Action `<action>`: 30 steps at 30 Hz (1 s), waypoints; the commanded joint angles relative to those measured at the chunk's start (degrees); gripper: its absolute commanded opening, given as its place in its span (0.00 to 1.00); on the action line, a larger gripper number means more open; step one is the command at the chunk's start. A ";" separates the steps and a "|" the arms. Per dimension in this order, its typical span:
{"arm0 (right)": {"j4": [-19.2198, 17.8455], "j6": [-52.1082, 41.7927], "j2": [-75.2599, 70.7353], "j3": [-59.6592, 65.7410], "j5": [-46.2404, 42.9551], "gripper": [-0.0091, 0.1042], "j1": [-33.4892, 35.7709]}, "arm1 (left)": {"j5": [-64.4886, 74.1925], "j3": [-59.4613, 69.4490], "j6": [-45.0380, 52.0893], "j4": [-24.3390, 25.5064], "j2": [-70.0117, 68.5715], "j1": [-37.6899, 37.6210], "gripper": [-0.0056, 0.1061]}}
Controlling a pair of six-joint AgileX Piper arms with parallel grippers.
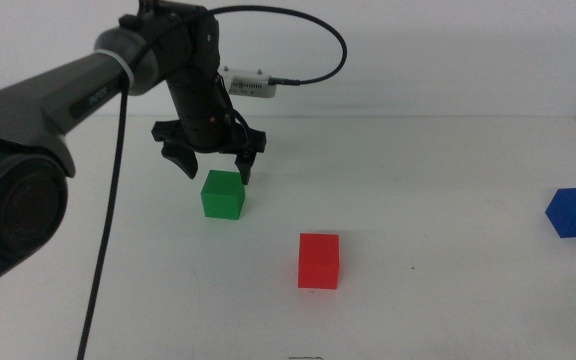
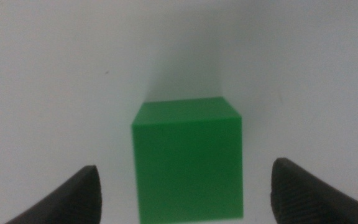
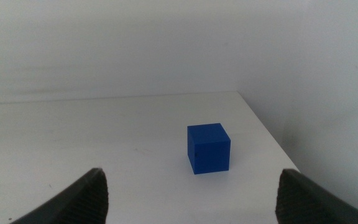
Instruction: Stack red cubes first, then green, then blue cubes in a specific spot.
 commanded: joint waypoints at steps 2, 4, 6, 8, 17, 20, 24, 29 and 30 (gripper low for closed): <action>-0.48 -0.47 -0.84 -0.52 -4.26 0.75 -0.30 | -1.84 -1.67 -0.01 -1.19 -2.48 -0.13 0.89; -0.48 -0.47 -0.84 -0.52 -4.26 0.75 -0.30 | -2.11 -1.67 -0.01 -1.19 -1.67 -0.13 0.89; -0.48 -0.47 -0.84 -0.52 -4.26 0.75 -0.30 | -2.59 -1.67 -0.01 -1.19 -0.88 -0.13 0.89; -0.48 -0.47 -0.84 -0.52 -4.26 0.75 -0.30 | -2.87 -1.67 -0.01 -1.19 -0.29 -0.13 0.89; -0.48 -0.47 -0.84 -0.52 -4.26 0.75 -0.30 | -3.42 -1.67 0.22 -1.15 1.44 -0.13 0.84; -0.48 -0.47 -0.84 -0.52 -4.26 0.75 -0.30 | -3.42 -1.67 0.22 -1.15 1.71 -0.13 0.75; -0.48 -0.47 -0.84 -0.52 -4.26 0.75 -0.30 | -3.61 -1.67 0.22 -1.15 1.76 -0.18 0.56; -0.48 -0.47 -0.84 -0.52 -4.26 0.75 -0.30 | -2.63 -1.67 -0.97 -2.21 -0.46 -0.23 0.05; -0.48 -0.47 -0.84 -0.52 -4.26 0.75 -0.30 | -2.31 -1.67 -1.56 -2.05 -1.44 -0.45 0.04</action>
